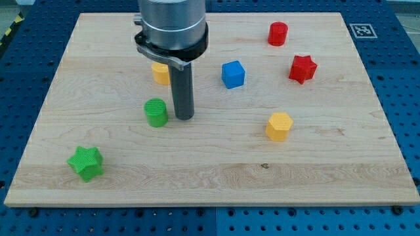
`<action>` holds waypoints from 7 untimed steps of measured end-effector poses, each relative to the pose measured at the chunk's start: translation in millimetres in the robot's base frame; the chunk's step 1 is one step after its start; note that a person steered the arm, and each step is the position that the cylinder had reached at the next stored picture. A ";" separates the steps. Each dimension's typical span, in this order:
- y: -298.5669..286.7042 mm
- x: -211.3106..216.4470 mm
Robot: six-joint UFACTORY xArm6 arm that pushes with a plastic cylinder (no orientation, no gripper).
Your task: Move green circle towards green star
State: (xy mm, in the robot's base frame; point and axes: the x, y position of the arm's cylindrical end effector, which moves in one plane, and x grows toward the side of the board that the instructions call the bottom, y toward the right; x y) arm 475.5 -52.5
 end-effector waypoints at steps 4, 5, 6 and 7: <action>-27.1 -18.3; -34.0 -18.1; -34.0 -18.1; -46.1 -12.4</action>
State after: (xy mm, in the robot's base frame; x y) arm 463.0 -98.6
